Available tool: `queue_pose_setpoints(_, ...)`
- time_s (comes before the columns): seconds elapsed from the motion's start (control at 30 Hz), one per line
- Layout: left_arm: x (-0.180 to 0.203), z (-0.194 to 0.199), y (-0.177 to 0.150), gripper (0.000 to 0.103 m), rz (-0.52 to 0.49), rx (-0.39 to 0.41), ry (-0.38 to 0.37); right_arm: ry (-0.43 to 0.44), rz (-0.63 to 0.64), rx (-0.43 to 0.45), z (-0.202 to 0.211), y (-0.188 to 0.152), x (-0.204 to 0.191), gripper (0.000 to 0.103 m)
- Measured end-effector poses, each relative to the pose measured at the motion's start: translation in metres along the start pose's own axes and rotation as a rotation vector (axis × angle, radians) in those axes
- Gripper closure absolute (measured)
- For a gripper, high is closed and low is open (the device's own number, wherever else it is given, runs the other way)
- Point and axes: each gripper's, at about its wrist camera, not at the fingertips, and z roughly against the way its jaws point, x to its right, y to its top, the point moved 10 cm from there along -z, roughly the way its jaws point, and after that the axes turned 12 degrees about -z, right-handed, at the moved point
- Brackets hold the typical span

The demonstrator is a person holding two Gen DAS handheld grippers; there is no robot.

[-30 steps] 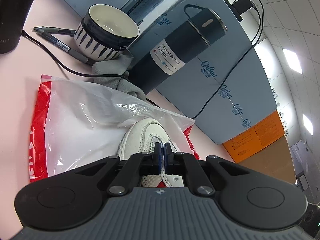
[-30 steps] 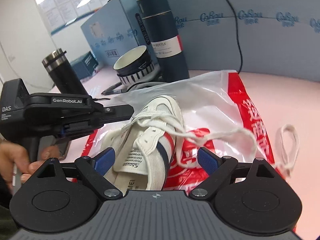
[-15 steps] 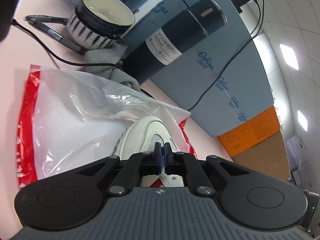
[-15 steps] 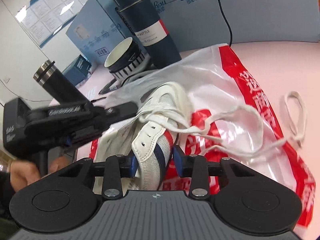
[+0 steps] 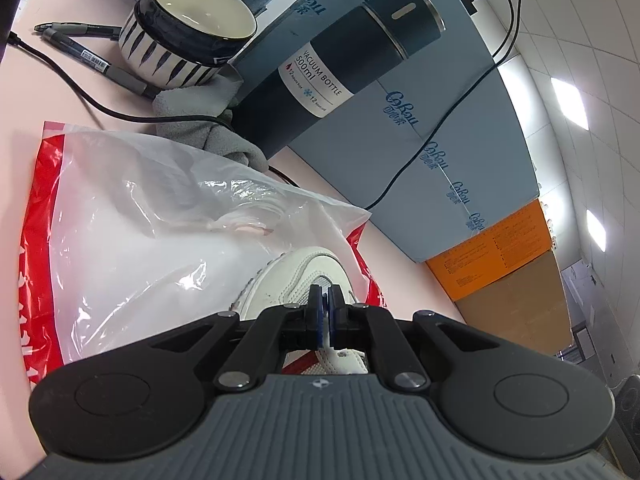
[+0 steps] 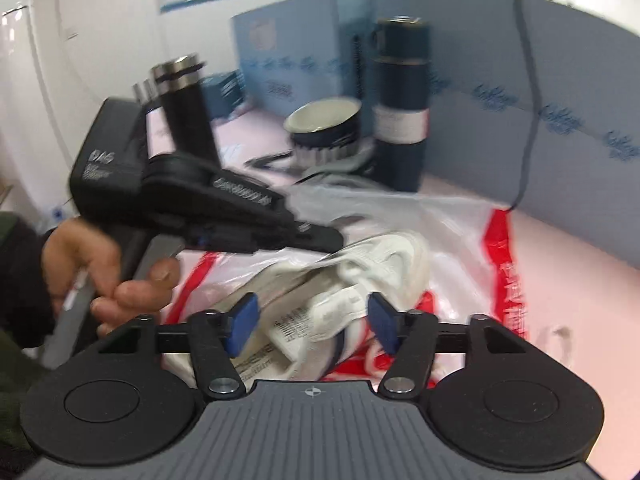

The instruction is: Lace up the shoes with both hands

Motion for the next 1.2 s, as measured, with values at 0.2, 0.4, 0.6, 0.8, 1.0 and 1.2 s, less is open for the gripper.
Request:
queue_pose_setpoints(0.2, 0.000, 0.002, 0.000, 0.100, 0.009, 0.002, -0.002, 0.020, 0.004, -0.044, -0.012, -0.002, -0.006, 0.029)
queue_pose_setpoints(0.4, -0.002, 0.002, -0.001, 0.099, 0.018, 0.000, 0.000, -0.104, -0.002, -0.040, -0.016, -0.008, 0.013, 0.033)
queue_pose_setpoints(0.6, -0.003, 0.002, -0.001, 0.099, 0.021, 0.001, 0.002, 0.039, -0.439, -0.003, -0.024, -0.005, 0.052, 0.062)
queue_pose_setpoints(0.8, -0.010, 0.015, 0.013, 0.101, 0.036, 0.072, 0.032, 0.007, -0.441, -0.001, -0.026, -0.007, 0.048, 0.063)
queue_pose_setpoints(1.0, -0.030, 0.035, 0.029, 0.101, 0.097, 0.126, 0.048, 0.027, -0.498, 0.013, -0.024, -0.010, 0.052, 0.063)
queue_pose_setpoints(1.2, -0.001, 0.029, 0.015, 0.078, -0.011, 0.076, -0.016, 0.037, -0.524, 0.021, -0.023, -0.010, 0.055, 0.062)
